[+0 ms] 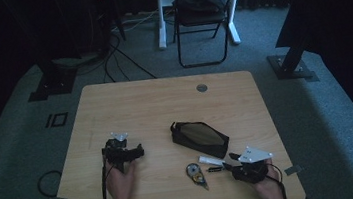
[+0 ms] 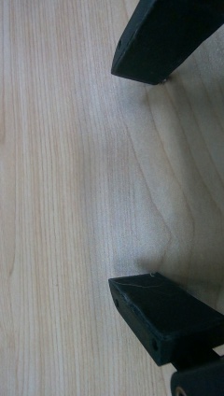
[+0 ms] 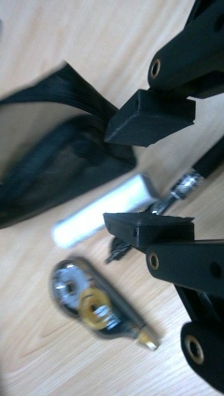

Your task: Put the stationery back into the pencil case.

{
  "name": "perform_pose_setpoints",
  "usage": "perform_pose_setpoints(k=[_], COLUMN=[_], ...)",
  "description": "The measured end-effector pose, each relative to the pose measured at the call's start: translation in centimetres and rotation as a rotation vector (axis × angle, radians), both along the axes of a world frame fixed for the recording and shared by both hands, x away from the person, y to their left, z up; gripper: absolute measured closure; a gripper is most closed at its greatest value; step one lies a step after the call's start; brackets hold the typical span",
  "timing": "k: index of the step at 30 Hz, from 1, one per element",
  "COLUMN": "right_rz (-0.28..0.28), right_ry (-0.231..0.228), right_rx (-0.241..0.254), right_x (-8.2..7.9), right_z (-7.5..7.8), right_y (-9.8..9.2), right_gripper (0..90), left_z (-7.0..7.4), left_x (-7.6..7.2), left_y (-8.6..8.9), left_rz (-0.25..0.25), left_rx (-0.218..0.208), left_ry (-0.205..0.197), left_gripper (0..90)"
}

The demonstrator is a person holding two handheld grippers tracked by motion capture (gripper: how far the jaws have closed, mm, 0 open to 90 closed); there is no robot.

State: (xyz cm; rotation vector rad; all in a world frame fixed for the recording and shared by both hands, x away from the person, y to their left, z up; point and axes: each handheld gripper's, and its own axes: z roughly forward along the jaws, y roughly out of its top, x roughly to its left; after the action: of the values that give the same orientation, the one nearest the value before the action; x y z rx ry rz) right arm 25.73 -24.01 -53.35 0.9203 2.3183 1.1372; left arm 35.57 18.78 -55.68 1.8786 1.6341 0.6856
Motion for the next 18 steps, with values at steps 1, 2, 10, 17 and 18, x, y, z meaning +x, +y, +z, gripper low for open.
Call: perform_pose_setpoints(k=[1,2,10,17,18], right_rz=[0.000,0.006,0.032,0.034,0.036], right_ry=[0.000,0.020,0.051,0.080,0.086], right_rx=[0.000,-0.015,-0.044,-0.062,-0.065], right_x=[0.0,0.1,0.2,0.3,0.3], right_z=[0.0,-0.5,-1.4,-1.9,-2.0], right_y=[0.0,0.0,0.2,0.1,0.1], right_gripper=[55.4,55.9,58.9,59.7,60.3], left_z=[0.0,0.0,0.0,0.0,0.0], left_x=[0.0,0.0,0.0,0.0,0.0], left_y=[0.0,0.0,0.0,0.0,0.0], left_rz=[0.000,0.000,0.000,0.000,0.000], left_rx=[0.000,0.000,0.000,0.000,0.000], left_ry=[0.000,0.000,0.000,0.000,0.000], left_gripper=[2.2,2.2,2.2,2.2,2.2])
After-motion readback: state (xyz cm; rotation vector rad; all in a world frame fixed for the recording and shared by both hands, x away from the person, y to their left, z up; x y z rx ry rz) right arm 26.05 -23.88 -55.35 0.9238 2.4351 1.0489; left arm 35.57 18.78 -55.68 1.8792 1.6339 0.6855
